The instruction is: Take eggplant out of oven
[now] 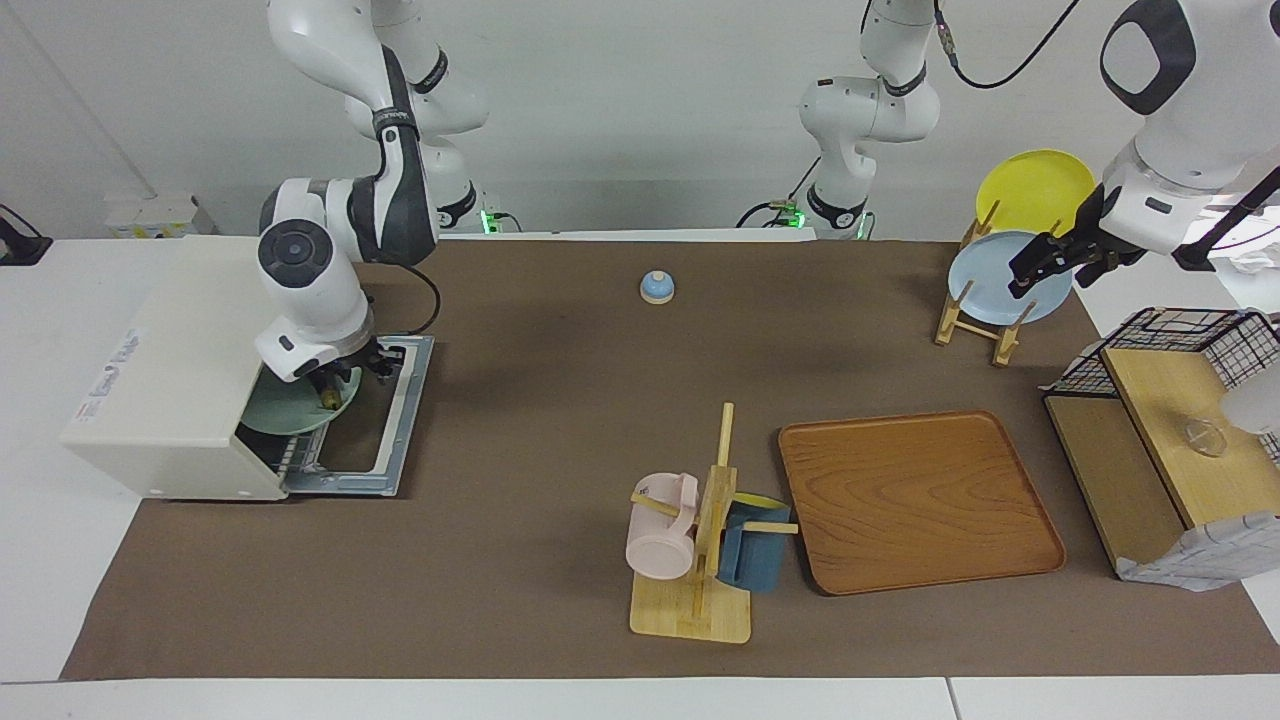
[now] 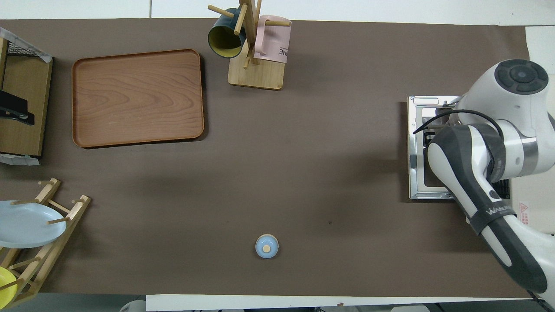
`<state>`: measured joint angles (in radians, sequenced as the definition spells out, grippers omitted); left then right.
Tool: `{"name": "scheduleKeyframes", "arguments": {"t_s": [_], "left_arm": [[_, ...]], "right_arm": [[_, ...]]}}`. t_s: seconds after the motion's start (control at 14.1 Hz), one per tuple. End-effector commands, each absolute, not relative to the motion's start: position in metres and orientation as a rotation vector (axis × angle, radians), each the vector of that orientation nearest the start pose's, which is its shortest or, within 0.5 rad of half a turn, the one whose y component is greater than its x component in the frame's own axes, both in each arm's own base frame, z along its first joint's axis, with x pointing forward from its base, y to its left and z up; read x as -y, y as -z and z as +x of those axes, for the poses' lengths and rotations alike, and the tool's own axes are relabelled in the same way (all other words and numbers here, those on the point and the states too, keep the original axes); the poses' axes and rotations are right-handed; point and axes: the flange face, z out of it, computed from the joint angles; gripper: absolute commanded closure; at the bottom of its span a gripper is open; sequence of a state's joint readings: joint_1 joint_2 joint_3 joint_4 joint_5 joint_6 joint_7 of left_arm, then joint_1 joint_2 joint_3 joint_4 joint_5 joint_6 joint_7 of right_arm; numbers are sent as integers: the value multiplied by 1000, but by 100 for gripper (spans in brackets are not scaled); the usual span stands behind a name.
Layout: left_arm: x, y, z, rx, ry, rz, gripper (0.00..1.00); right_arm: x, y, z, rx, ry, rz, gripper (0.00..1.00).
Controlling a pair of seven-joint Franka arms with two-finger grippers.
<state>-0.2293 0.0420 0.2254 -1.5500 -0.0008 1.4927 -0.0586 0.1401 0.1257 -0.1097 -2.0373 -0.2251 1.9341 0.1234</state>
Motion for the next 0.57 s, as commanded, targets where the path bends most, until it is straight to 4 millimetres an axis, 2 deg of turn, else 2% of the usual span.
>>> {"name": "scheduleKeyframes", "arguments": {"t_s": [0.0,0.14,0.28,0.35,0.5], "left_arm": [[2,-606,549,87,-163,-3114,0],[2,-606,549,87,-163,-3114,0],[2,-606,549,87,-163,-3114,0],[2,-606,549,87,-163,-3114,0],[2,-606,549,87,-163,-3114,0]], "right_arm": [[-9,-364,535,124,-353,-3426,56],[-10,-361,534,183,-367,-3455,81],[-26,-362,534,263,-359,-3468,100],[-31,-364,536,280,-355,-3471,100],[-66,-369,544,353,-352,-3481,100]]}}
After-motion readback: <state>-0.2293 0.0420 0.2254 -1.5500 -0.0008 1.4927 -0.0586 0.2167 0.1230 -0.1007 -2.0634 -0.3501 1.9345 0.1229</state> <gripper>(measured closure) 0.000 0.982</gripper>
